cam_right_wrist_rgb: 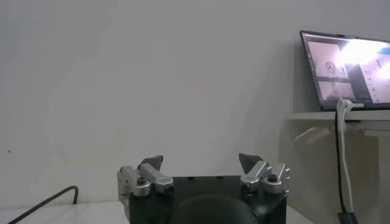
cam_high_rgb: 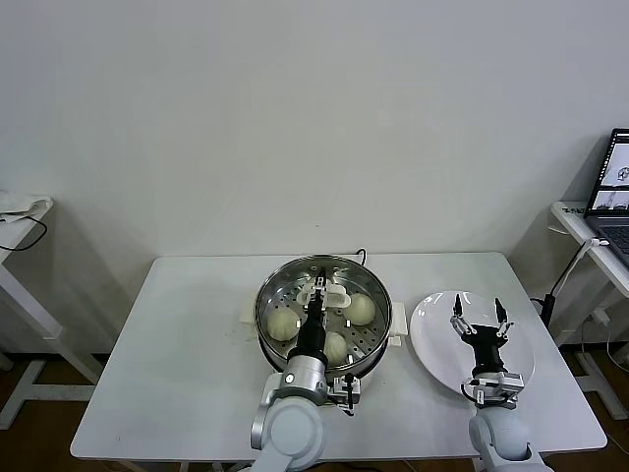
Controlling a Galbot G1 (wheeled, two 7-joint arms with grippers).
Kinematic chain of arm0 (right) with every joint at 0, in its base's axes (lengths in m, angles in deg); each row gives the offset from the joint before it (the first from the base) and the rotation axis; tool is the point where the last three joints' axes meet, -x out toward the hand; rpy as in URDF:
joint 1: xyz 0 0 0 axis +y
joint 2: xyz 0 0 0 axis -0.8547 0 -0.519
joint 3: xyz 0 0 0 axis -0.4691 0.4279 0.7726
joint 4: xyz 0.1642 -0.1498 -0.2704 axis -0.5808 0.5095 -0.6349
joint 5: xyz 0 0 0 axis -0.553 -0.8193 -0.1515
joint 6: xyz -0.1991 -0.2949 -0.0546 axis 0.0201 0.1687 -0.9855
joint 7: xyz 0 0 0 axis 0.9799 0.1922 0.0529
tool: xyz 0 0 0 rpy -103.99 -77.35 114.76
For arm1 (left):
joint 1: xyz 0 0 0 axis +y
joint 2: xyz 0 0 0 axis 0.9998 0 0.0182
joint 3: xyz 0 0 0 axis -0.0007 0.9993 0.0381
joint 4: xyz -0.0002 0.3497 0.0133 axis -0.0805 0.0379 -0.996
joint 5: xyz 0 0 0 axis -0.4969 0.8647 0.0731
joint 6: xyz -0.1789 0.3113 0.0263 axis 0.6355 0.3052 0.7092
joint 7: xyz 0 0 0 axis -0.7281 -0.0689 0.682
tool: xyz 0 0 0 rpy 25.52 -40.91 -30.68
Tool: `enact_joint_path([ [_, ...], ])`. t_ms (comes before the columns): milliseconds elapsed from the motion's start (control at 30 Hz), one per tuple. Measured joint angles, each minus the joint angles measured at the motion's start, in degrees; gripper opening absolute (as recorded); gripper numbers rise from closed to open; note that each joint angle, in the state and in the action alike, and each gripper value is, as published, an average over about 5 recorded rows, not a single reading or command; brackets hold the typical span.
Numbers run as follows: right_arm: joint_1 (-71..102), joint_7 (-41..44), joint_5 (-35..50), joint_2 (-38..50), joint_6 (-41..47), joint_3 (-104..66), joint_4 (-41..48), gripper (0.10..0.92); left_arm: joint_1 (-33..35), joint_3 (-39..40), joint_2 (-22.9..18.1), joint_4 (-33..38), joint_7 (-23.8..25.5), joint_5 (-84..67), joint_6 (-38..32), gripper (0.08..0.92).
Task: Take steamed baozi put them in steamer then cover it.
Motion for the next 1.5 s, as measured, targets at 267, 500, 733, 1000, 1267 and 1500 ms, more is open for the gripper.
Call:
enact_joint_path([
  [267, -0.1, 0.0, -0.1, -0.1, 0.0, 0.2, -0.2, 0.823, 1.3, 0.8, 1.2, 2.7, -0.1, -0.9, 0.3, 0.733],
  [500, -0.2, -0.2, -0.2, -0.1, 0.1, 0.1, -1.0, 0.823, 3.6, 0.8, 3.5, 7.6, 0.1, -2.4, 0.7, 0.821],
  [733, 0.3, -0.3, 0.0, 0.6, 0.8, 0.3, -2.2, 0.823, 7.6, -0.9, 7.7, 15.0, -0.3, -5.9, 0.7, 0.823],
  [1000, 1.6, 0.0, 2.4, 1.8, 3.1, 0.6, -5.1, 0.823, 13.1, -10.5, 11.6, 21.2, -6.9, -20.6, -3.3, 0.823],
  [1267, 3.6, 1.5, 5.8, 2.7, 4.6, 0.5, -8.3, 0.823, 15.4, -25.7, 11.7, 19.1, -16.5, -50.0, -15.6, 0.823],
  [1500, 5.6, 1.5, 7.2, 2.4, 5.6, 0.4, -10.5, 0.823, 17.2, -34.6, 11.5, 14.5, -17.8, -72.8, -24.0, 0.823],
])
